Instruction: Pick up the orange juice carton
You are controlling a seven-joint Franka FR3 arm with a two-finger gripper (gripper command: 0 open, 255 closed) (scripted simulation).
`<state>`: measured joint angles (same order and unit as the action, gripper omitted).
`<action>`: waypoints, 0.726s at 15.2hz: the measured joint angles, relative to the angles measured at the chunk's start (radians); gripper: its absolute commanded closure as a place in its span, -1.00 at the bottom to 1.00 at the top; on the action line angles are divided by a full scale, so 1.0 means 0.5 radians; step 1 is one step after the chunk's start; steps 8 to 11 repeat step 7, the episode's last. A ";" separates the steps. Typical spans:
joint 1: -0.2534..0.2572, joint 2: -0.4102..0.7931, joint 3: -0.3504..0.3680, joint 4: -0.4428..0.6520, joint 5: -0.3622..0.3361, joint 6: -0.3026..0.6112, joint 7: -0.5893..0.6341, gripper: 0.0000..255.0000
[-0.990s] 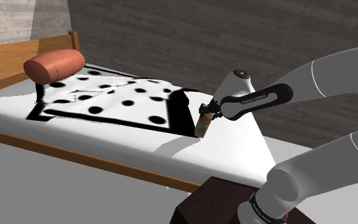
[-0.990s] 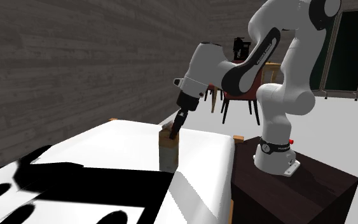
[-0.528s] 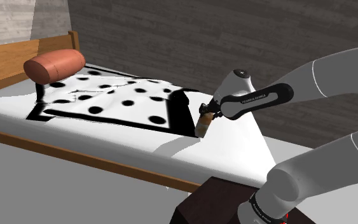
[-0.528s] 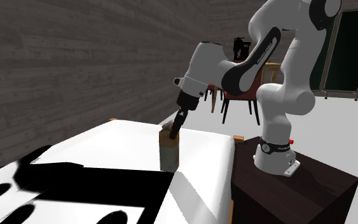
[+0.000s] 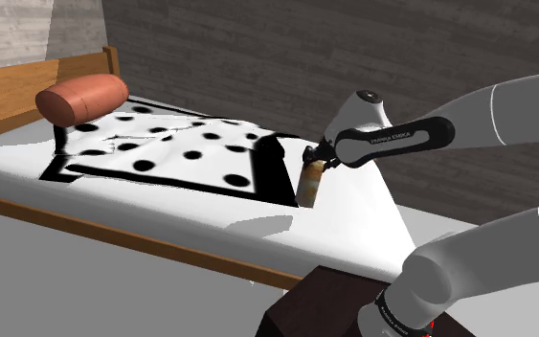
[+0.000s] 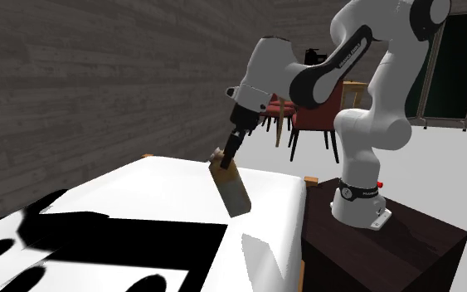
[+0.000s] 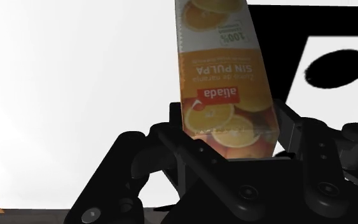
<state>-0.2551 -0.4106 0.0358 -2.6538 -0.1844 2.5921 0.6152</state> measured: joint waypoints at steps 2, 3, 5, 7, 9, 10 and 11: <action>0.008 -0.042 -0.010 0.025 0.015 -0.066 -0.022 1.00; 0.012 -0.055 -0.008 0.037 0.020 -0.092 -0.022 1.00; 0.020 -0.092 -0.015 0.069 0.033 -0.160 -0.039 1.00; 0.025 -0.114 -0.019 0.091 0.041 -0.204 -0.050 1.00; 0.025 -0.114 -0.019 0.091 0.041 -0.204 -0.050 1.00; 0.025 -0.114 -0.019 0.091 0.041 -0.204 -0.050 1.00; 0.025 -0.114 -0.019 0.091 0.041 -0.204 -0.050 1.00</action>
